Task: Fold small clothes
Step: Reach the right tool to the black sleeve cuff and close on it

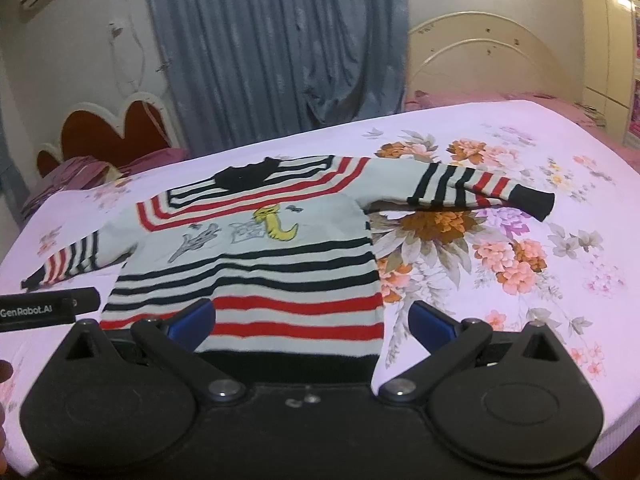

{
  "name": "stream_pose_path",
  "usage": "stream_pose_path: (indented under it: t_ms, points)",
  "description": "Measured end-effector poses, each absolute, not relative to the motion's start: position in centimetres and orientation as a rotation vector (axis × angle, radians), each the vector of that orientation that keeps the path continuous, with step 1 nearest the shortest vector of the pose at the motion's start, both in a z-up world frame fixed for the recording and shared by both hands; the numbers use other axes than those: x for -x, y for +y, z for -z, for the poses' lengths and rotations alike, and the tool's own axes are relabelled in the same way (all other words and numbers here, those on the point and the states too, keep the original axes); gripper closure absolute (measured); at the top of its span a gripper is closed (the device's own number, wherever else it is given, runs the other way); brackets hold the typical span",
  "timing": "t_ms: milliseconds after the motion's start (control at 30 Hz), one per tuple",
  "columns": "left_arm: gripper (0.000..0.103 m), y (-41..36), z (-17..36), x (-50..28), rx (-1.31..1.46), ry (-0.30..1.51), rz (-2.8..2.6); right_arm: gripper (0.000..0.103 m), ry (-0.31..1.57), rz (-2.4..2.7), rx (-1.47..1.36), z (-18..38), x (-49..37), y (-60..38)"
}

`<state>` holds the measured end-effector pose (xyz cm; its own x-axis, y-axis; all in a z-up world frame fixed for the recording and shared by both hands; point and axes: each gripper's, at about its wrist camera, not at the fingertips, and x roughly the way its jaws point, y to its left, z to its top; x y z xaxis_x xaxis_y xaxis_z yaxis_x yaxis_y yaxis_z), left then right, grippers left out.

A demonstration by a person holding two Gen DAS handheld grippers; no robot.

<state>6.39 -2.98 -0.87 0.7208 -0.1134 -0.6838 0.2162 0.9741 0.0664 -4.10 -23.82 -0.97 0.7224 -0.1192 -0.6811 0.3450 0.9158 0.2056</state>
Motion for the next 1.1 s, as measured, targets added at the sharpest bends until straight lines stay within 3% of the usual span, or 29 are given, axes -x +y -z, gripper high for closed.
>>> stream_pose_path:
  t_ms: [600, 1100]
  points:
    - [0.0, -4.4, 5.2, -19.6, -0.129, 0.796, 0.292, 0.002, 0.694, 0.495, -0.412, 3.7, -3.8, -28.3]
    - [0.0, -12.6, 9.9, -26.3, -0.124, 0.84, 0.243, 0.011, 0.757, 0.583, -0.551, 10.5, -9.2, -42.8]
